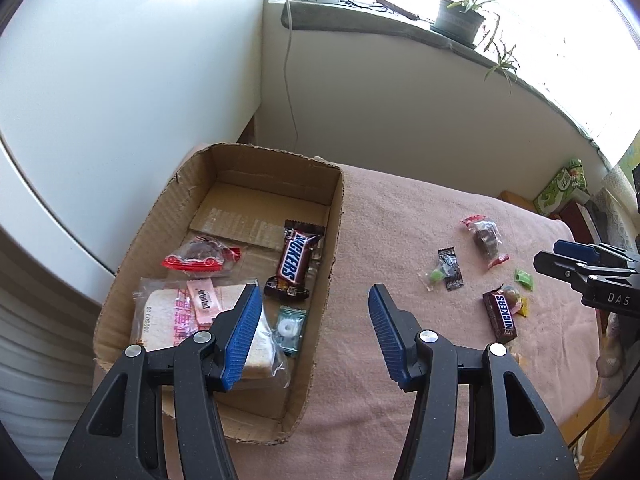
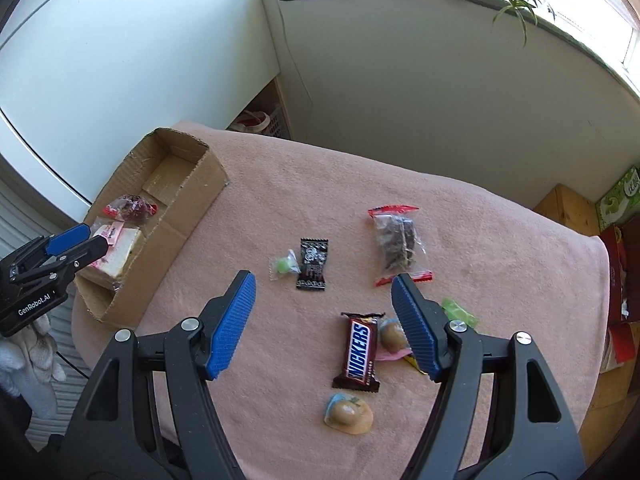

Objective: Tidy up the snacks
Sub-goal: 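Move both tools back over the remaining candies on the table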

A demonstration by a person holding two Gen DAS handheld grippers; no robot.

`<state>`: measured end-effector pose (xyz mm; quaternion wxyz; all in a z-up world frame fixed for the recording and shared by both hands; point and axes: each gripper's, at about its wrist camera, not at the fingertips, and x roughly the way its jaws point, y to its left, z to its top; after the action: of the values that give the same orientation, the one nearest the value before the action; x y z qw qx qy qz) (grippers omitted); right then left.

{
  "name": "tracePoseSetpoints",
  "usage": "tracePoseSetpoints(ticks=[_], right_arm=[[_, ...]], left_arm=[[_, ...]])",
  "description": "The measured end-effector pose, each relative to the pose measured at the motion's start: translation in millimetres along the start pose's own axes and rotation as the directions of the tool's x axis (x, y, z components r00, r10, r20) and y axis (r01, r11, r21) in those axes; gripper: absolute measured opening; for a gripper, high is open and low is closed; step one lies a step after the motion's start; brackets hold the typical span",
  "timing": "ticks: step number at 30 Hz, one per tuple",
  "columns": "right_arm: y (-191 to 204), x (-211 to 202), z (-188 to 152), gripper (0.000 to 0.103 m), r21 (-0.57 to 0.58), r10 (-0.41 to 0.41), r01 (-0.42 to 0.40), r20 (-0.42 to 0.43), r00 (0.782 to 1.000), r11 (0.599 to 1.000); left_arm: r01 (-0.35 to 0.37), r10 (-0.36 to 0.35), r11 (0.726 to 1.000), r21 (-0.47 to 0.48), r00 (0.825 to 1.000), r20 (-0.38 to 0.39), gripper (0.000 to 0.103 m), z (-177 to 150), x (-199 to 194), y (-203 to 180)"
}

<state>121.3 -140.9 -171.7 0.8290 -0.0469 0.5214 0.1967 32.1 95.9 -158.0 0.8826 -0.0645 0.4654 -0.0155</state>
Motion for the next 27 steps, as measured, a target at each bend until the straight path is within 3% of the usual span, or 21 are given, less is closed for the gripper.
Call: tracePoseSetpoints(ticks=[15, 20, 23, 27], right_arm=[[-71, -1, -79, 0.073, 0.117, -0.042, 0.053, -0.094, 0.995, 0.992], [-85, 7, -83, 0.072, 0.157, -0.035, 0.050, -0.099, 0.994, 0.986], [-90, 18, -79, 0.062, 0.136, -0.035, 0.052, -0.121, 0.992, 0.989], [-94, 27, -72, 0.060, 0.112, -0.040, 0.055, -0.131, 0.991, 0.992]], left_arm=[[0.104, -0.093, 0.986, 0.128, 0.991, -0.091, 0.055, -1, 43, -66], [0.123, -0.102, 0.980, 0.155, 0.986, -0.134, 0.043, -2, 62, -81], [0.131, -0.104, 0.977, 0.171, 0.982, -0.158, 0.039, -2, 72, -87], [0.132, -0.100, 0.974, 0.186, 0.980, -0.172, 0.036, -2, 83, -96]])
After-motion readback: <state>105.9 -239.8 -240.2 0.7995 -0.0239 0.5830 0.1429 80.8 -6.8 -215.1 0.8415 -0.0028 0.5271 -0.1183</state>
